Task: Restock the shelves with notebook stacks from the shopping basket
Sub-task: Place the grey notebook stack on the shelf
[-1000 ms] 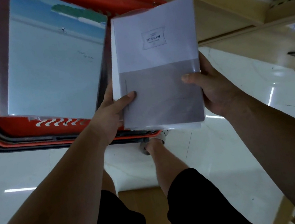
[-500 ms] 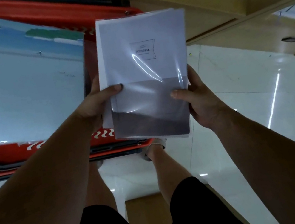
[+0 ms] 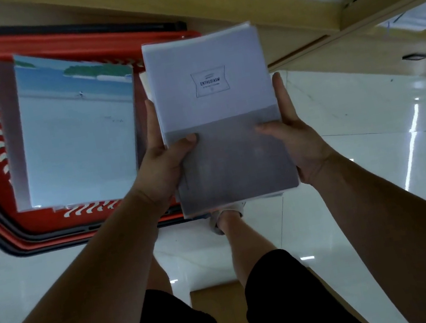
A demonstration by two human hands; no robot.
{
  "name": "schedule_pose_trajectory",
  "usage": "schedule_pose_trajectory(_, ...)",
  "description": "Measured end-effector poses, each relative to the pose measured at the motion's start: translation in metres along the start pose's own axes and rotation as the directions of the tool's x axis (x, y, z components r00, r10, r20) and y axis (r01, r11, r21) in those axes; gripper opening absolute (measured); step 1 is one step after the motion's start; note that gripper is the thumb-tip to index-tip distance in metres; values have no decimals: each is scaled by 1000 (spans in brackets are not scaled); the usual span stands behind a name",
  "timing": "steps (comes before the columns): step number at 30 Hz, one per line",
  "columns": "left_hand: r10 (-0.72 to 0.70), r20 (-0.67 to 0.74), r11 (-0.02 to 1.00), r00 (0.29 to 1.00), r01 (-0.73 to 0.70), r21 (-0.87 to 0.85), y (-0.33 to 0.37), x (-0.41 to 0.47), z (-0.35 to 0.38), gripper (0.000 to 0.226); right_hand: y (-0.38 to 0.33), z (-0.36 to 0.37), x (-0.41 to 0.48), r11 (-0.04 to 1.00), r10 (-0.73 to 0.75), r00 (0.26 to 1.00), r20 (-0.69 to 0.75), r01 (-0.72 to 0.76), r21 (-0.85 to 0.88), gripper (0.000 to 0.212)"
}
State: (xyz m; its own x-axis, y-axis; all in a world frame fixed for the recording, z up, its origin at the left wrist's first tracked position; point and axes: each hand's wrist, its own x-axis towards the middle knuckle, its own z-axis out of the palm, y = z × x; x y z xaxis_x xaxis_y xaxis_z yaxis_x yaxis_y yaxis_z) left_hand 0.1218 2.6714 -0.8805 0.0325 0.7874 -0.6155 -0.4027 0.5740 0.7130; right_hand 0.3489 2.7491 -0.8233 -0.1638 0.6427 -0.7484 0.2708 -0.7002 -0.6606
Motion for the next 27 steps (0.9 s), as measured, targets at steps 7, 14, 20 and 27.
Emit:
schedule_pose_trajectory(7,27,49,989,998,-34,144,91,-47,15,94,-46,14,-64,994,-88,995,-44,91,58,76)
schedule_pose_trajectory(14,106,66,982,992,-115,146,190,-108,46,89,-122,18,-148,969,-178,981,-74,188,158,76)
schedule_pose_trajectory(20,127,86,983,988,-137,119,262,-175,61,86,-180,28,-222,954,-200,979,-23,200,222,80)
schedule_pose_trajectory(27,83,83,982,993,-96,164,326,-236,60,88,-218,58,-293,915,-246,969,20,225,335,81)
